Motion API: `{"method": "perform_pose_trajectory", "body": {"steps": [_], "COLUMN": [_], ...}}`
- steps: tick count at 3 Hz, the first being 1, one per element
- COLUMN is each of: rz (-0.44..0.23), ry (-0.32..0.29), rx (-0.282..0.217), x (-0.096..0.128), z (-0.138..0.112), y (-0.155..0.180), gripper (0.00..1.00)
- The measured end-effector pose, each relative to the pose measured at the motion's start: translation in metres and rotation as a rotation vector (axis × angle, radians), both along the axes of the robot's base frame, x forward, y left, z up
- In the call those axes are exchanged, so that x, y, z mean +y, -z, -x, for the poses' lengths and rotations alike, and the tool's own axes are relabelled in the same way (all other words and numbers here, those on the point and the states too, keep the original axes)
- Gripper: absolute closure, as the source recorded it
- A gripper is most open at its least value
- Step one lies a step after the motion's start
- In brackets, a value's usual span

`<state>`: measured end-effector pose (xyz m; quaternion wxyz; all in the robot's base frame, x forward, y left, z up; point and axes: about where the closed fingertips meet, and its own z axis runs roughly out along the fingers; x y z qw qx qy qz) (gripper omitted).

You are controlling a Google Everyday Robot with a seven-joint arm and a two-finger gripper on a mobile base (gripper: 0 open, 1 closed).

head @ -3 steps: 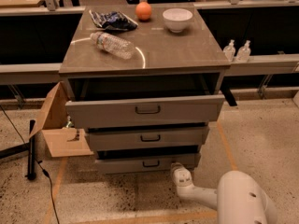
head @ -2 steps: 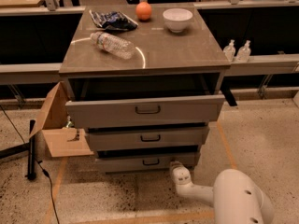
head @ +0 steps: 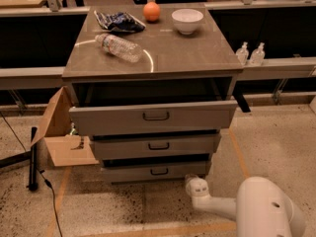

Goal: Close bottom drawer

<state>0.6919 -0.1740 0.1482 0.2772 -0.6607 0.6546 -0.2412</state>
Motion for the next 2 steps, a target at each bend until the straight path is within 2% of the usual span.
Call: {"method": "perform_pose_trajectory", "body": {"steps": [1, 2], "rz": [-0.023, -0.028], "ry": [0.005, -0.017], "rx": [0.078, 0.099], "x": [0.001, 0.011], "z": [0.048, 0.062], "y": [-0.012, -0.007], "gripper": [1.0, 0.81]}}
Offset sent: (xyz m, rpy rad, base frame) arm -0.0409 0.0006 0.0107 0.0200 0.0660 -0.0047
